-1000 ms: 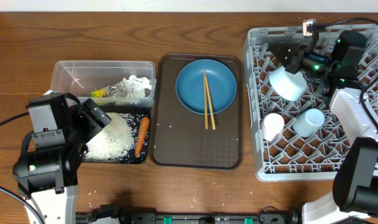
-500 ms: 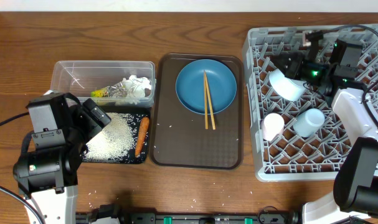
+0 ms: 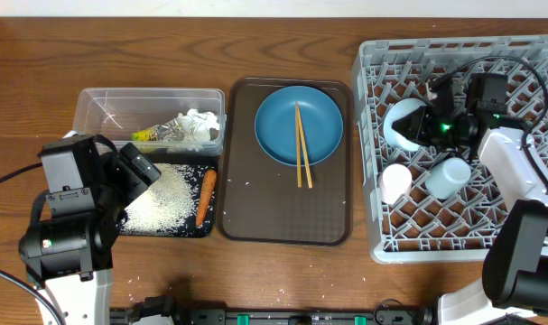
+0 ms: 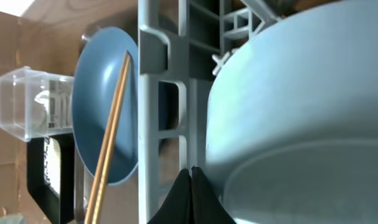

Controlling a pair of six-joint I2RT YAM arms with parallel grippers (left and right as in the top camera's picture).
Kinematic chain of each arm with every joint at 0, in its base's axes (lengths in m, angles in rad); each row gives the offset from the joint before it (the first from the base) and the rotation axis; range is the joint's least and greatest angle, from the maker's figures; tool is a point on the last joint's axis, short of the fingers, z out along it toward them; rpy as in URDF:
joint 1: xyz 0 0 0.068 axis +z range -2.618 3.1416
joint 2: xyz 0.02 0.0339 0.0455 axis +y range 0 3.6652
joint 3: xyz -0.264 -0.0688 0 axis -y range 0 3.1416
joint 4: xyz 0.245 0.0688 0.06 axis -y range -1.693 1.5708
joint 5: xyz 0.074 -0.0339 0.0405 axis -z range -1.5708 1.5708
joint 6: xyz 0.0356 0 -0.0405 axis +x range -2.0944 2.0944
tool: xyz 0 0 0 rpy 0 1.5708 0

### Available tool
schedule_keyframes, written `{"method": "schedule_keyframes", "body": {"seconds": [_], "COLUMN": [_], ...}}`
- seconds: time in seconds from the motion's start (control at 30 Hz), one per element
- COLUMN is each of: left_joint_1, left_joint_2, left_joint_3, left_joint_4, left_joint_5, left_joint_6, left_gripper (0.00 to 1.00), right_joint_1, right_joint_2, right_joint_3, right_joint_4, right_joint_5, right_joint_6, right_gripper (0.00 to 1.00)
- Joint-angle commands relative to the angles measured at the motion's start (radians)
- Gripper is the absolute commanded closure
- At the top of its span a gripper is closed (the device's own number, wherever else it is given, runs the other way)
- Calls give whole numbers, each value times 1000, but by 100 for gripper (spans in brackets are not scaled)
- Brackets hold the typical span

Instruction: Sort waste into correct bins and load items into the dishwasher rack

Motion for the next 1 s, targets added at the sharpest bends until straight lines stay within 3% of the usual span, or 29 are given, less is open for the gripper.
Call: {"method": "schedule_keyframes", "body": {"seconds": [0.0,0.23,0.43,0.63,0.83,0.97], "left_joint_1": [5,5,5,5,5,5], "left_joint_2": [-1,-1,-1,-1,-1,-1], "left_joint_3": [5,5,5,5,5,5], "left_joint_4": [-3,-3,-3,-3,-3,-3], "left_joint_5": [-1,-1,-1,-1,-1,-1], "left_joint_6": [-2,-2,-2,-2,-2,-2], "left_gripper": [1,1,1,1,0,0], "right_joint_1": [-4,3,100,368,636,726], "right_joint_2": [-3,-108,-243,-296,-229,-132], "right_joint_3": [4,59,74,74,74,74], "right_joint_4": [-3,36,29,23,24,28], "right_joint_5": [47,-39,-20,309,716,861], "right_joint_6": [-52,-53,-46,-44,-15,33], "right_gripper": [99,99,99,98,76,73]}}
